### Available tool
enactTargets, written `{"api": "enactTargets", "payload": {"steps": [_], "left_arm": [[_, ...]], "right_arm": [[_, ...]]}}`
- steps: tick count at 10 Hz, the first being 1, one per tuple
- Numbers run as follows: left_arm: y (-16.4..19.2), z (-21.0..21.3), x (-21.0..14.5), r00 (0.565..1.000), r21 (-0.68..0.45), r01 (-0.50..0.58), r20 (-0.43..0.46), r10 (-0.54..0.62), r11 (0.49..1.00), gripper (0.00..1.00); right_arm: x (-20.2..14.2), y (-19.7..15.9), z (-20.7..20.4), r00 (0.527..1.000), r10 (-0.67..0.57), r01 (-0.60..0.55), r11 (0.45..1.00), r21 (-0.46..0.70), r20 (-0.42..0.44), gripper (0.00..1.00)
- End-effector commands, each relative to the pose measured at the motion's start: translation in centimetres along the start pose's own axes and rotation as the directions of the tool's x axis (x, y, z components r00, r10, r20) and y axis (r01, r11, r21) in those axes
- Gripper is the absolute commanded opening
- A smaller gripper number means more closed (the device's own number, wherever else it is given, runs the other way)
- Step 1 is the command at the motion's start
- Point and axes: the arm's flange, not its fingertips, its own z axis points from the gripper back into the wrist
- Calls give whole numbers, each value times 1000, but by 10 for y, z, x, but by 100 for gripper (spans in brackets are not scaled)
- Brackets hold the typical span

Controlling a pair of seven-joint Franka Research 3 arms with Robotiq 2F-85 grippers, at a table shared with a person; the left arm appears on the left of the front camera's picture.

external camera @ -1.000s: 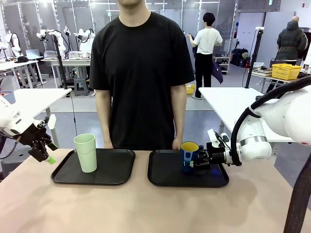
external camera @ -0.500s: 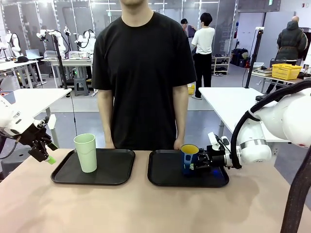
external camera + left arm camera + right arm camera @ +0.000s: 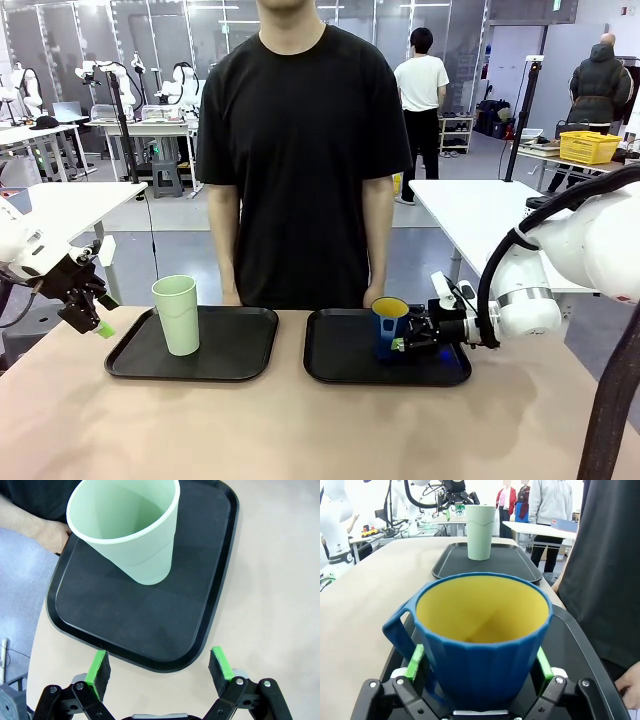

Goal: Sort and store the cups by type.
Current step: Pick up the Handle plastic cup and place it into the empty Flat Tray.

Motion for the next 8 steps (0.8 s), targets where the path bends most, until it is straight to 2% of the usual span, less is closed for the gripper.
{"api": "enactTargets", "payload": {"steps": [1,8], "left_arm": [[3,1,-1,999,-7,19,36,-19,1000,100],[3,1,-1,999,-7,19,36,-19,1000,100]], "right_arm": [[2,5,5,1000,9,-9,1000,-7,8,100],[3,27,44,997,-37,33,998,-60,-69,100]]}}
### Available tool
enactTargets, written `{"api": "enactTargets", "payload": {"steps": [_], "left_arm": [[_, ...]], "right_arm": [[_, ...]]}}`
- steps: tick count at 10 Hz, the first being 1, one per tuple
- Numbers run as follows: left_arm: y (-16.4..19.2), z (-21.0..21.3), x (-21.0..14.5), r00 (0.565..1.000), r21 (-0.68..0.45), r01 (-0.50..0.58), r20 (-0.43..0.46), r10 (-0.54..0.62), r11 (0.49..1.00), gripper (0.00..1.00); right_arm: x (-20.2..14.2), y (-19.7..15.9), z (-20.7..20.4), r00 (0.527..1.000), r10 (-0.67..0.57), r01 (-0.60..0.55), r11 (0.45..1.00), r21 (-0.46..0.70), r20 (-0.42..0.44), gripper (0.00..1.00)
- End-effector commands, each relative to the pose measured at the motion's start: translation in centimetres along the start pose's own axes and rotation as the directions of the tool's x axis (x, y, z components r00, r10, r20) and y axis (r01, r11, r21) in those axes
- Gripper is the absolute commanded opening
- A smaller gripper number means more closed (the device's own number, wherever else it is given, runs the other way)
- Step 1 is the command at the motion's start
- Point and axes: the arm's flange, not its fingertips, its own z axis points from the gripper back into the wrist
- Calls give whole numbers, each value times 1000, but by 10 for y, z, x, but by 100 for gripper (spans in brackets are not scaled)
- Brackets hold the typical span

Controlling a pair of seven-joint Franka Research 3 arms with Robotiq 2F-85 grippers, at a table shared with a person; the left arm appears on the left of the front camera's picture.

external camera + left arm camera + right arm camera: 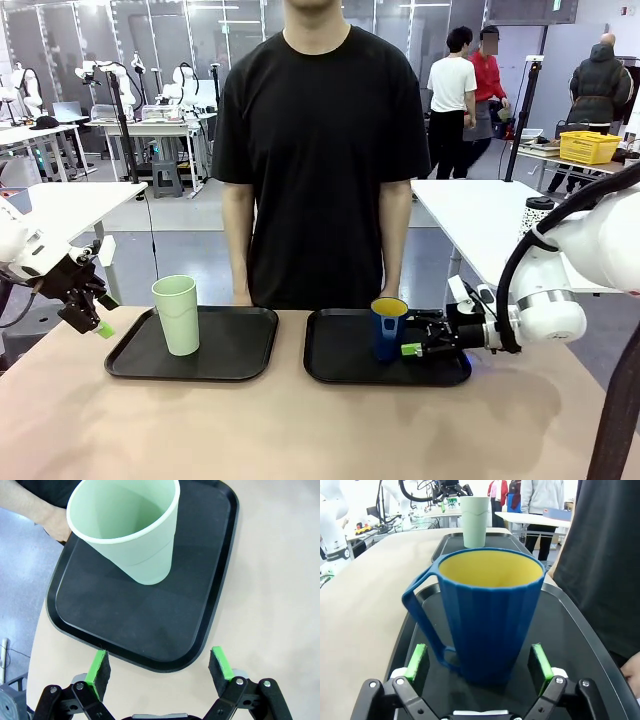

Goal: Sort and store the cups by type.
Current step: Pick up the Handle plastic cup and place it into the empty Flat Tray.

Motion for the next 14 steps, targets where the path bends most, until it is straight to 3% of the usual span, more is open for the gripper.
{"api": "enactTargets", "payload": {"steps": [1,5,7,8,14], "left_arm": [[3,0,-1,999,-7,19,36,-19,1000,100],[3,0,-1,999,-7,19,36,-19,1000,100],[3,0,-1,999,-7,19,36,-19,1000,100],[3,0,-1,999,-7,19,36,-19,1000,100],[3,0,-1,999,-7,19,36,-19,1000,100]], "right_arm": [[10,18,20,999,-6,4,1000,-28,-46,100],[34,46,70,986,-18,-8,988,-156,-165,100],[42,54,83,963,-87,21,968,-250,-257,100],[30,36,79,988,-11,-14,987,-159,-155,100],[30,36,79,988,-11,-14,987,-159,-155,100]]}}
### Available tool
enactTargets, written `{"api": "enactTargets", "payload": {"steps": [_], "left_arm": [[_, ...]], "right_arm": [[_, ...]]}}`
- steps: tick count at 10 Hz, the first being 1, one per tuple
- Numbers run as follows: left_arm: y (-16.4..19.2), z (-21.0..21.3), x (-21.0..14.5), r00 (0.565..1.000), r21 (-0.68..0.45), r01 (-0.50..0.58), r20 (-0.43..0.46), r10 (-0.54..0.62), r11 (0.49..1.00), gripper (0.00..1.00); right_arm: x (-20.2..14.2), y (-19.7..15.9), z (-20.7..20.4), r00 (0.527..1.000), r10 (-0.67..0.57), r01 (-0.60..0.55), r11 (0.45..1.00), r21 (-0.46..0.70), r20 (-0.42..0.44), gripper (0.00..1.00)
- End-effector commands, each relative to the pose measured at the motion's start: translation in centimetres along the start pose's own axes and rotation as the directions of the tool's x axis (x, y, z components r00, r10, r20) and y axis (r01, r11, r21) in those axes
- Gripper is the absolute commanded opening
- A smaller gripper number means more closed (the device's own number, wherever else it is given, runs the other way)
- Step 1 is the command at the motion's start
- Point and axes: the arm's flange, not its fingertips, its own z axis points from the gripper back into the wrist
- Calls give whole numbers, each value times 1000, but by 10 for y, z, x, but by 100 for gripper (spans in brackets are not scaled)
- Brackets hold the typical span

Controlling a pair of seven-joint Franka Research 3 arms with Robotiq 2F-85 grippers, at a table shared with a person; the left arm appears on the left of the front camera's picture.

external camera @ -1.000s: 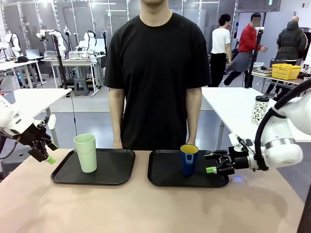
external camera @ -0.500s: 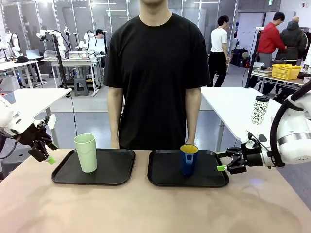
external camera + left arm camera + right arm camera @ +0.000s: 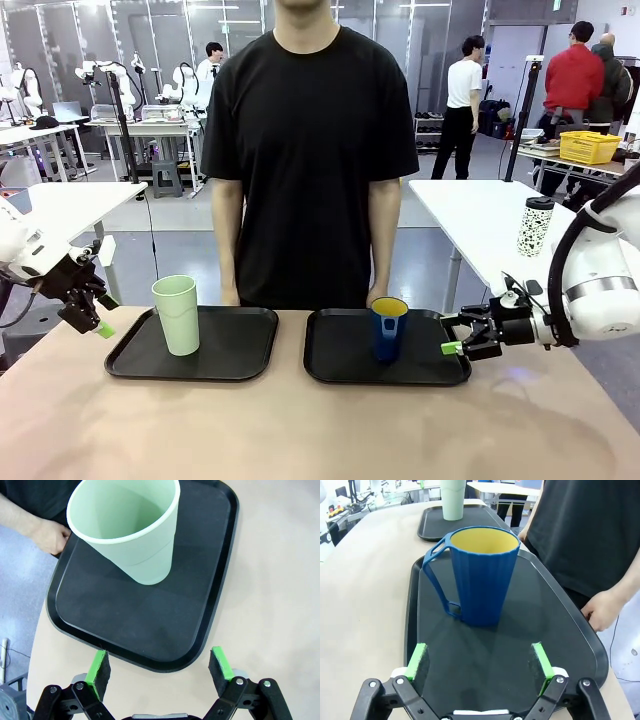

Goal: Sort and store the cups by type.
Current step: Pick up the Handle plastic cup and place it into the empty Flat Tray.

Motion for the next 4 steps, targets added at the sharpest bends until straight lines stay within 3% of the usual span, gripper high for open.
{"api": "enactTargets", "payload": {"steps": [1,4], "left_arm": [[3,0,-1,999,-7,19,36,-19,1000,100],[3,0,-1,999,-7,19,36,-19,1000,100]], "right_arm": [[0,-3,1,1000,12,-12,1000,4,9,100],[0,-3,1,1000,12,-12,1000,4,9,100]]}}
